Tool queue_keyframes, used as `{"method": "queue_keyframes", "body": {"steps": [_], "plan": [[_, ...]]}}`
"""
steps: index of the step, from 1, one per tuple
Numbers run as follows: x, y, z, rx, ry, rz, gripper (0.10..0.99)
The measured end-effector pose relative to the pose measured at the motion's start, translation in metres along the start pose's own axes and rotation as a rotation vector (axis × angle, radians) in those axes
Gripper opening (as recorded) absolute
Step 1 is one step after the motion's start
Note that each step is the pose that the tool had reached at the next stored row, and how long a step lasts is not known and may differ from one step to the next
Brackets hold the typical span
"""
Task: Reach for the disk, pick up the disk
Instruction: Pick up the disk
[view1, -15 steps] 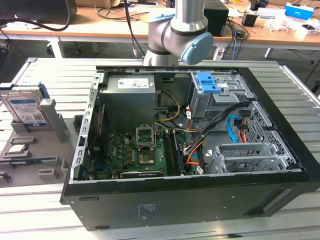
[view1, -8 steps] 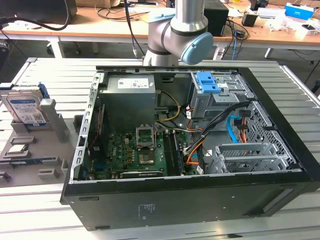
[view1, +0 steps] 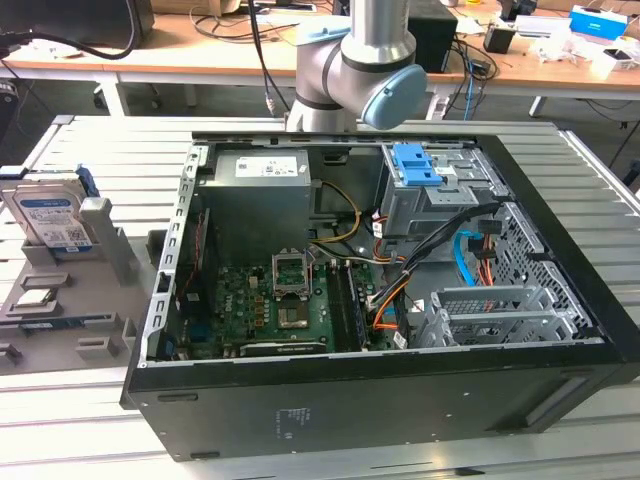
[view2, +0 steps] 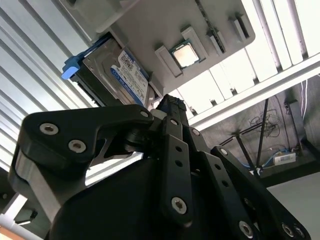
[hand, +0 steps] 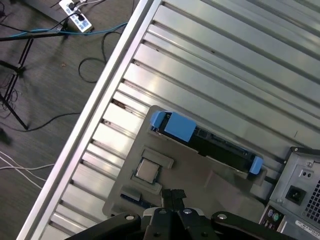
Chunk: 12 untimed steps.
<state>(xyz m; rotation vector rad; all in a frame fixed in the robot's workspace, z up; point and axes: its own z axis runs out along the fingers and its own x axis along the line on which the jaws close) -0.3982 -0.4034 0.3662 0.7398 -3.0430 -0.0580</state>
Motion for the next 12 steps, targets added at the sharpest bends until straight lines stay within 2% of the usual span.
{"method": "queue_keyframes", "body": {"steps": [12], "plan": [[0.0000,0.0000,0.0000,0.000,0.0020,-0.051,0.106]]}}
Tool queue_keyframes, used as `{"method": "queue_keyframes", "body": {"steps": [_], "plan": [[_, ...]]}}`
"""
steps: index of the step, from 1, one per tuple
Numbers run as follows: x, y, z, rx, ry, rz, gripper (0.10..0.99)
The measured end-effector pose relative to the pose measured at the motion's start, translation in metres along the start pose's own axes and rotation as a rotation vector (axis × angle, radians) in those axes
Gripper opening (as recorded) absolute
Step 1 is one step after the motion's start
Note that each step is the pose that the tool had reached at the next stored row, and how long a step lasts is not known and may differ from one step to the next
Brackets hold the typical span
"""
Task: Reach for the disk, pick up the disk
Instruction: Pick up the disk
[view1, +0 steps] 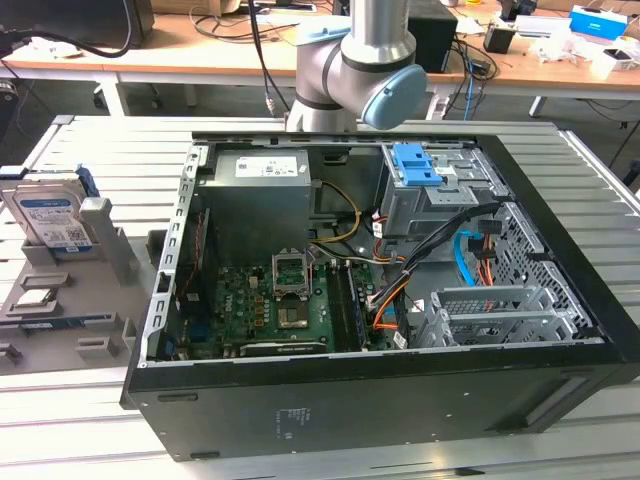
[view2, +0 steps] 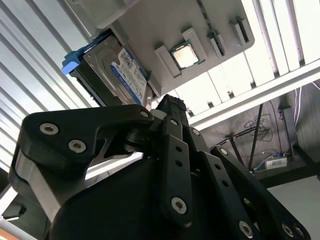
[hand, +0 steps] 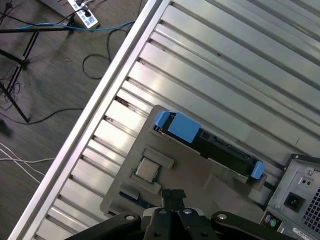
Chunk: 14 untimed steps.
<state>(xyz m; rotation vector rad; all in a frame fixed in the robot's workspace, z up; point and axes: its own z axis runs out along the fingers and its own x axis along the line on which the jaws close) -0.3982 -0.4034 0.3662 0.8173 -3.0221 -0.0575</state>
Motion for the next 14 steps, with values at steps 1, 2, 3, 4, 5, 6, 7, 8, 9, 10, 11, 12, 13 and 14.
{"method": "queue_keyframes", "body": {"steps": [1,2,3,4,5,6,7,8,9,10,11,12,13,14], "plan": [[0.0000,0.0000,0.0000,0.000,0.0002,-0.005,0.106],[0.0000,0.0000,0.0000,0.000,0.0003,-0.009,0.106],[0.0000,0.0000,0.0000,0.000,0.0005,-0.014,0.106],[0.0000,0.0000,0.0000,0.000,0.0007,-0.018,0.106],[0.0000,0.0000,0.0000,0.000,0.0010,-0.025,0.106],[0.0000,0.0000,0.0000,0.000,0.0012,-0.033,0.106],[0.0000,0.0000,0.0000,0.000,0.0014,-0.037,0.106],[0.0000,0.0000,0.0000,0.000,0.0017,-0.042,0.106],[0.0000,0.0000,0.0000,0.000,0.0020,-0.052,0.106],[0.0000,0.0000,0.0000,0.000,0.0024,-0.060,0.106],[0.0000,0.0000,0.0000,0.000,0.0025,-0.065,0.106],[0.0000,0.0000,0.0000,0.000,0.0028,-0.073,0.106],[0.0000,0.0000,0.0000,0.000,0.0030,-0.079,0.106],[0.0000,0.0000,0.0000,0.000,0.0032,-0.083,0.106]]}}
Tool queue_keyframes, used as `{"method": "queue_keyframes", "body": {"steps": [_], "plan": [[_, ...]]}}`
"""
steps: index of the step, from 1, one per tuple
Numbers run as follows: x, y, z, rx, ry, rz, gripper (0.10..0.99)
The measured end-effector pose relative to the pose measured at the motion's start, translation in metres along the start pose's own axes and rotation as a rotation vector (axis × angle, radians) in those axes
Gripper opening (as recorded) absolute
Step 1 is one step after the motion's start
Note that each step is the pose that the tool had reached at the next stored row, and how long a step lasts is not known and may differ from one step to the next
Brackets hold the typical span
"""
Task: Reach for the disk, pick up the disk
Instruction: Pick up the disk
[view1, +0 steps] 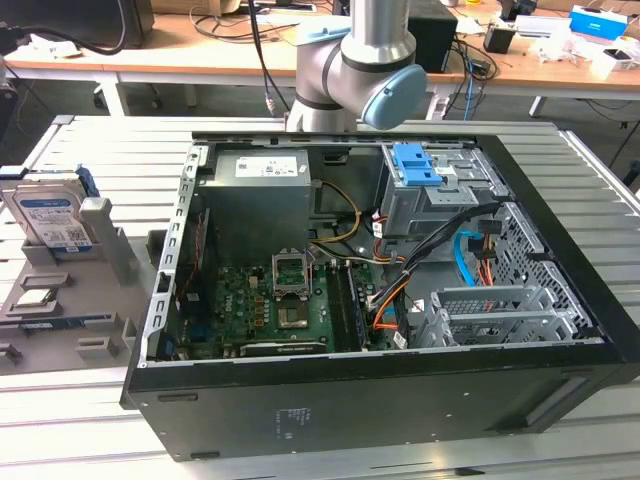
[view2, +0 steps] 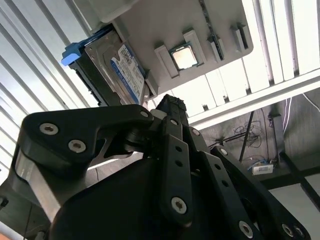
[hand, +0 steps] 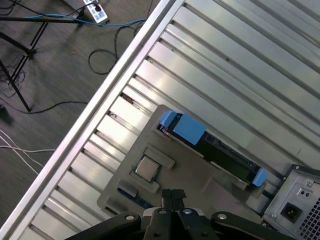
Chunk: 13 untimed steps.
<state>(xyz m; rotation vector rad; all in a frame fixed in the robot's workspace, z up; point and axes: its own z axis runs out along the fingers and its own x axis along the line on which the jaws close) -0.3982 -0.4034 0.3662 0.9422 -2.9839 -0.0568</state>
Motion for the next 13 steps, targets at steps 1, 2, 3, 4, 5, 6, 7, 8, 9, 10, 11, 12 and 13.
{"method": "queue_keyframes", "body": {"steps": [1,2,3,4,5,6,7,8,9,10,11,12,13], "plan": [[0.0000,0.0000,0.0000,0.000,0.0001,-0.004,0.106],[0.0000,0.0000,0.0000,0.000,0.0004,-0.011,0.106],[0.0000,0.0000,0.0000,0.000,0.0006,-0.017,0.106],[0.0000,0.0000,0.0000,0.000,0.0008,-0.020,0.106],[0.0000,0.0000,0.0000,0.000,0.0010,-0.026,0.106],[0.0000,0.0000,0.0000,0.000,0.0013,-0.035,0.106],[0.0000,0.0000,0.0000,0.000,0.0016,-0.041,0.106],[0.0000,0.0000,0.0000,0.000,0.0018,-0.049,0.106],[0.0000,0.0000,0.0000,0.000,0.0020,-0.054,0.106],[0.0000,0.0000,0.0000,0.000,0.0022,-0.058,0.106],[0.0000,0.0000,0.0000,0.000,0.0025,-0.064,0.106],[0.0000,0.0000,0.0000,0.000,0.0029,-0.076,0.106],[0.0000,0.0000,0.0000,0.000,0.0032,-0.084,0.106]]}}
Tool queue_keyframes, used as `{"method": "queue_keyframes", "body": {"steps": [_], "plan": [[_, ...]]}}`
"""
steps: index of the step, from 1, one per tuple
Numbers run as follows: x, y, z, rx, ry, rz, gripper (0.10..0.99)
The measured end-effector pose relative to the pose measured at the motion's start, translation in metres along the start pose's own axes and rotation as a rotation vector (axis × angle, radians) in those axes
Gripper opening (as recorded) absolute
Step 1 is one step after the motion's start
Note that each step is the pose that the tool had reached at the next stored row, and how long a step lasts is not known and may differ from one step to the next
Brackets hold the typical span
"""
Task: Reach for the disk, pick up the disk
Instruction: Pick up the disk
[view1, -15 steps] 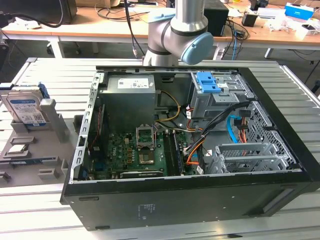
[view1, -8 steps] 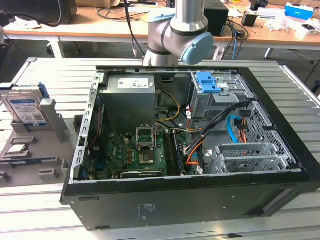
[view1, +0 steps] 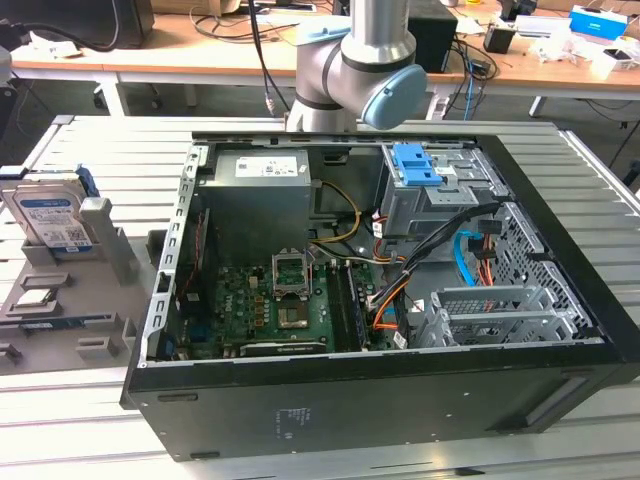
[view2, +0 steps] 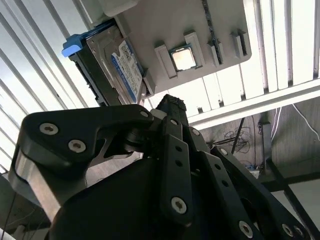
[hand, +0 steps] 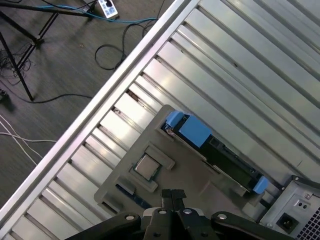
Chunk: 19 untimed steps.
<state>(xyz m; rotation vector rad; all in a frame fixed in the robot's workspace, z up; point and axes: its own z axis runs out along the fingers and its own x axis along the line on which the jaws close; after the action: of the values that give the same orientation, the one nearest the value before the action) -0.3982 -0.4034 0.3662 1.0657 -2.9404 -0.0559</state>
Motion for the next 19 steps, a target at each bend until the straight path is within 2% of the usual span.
{"method": "queue_keyframes", "body": {"steps": [10,13,19], "plan": [[0.0000,0.0001,0.0000,0.000,0.0022,-0.058,0.106],[0.0000,0.0000,0.0000,0.000,0.0037,-0.097,0.106],[0.0000,0.0000,0.0000,0.000,0.0054,-0.140,0.106]]}}
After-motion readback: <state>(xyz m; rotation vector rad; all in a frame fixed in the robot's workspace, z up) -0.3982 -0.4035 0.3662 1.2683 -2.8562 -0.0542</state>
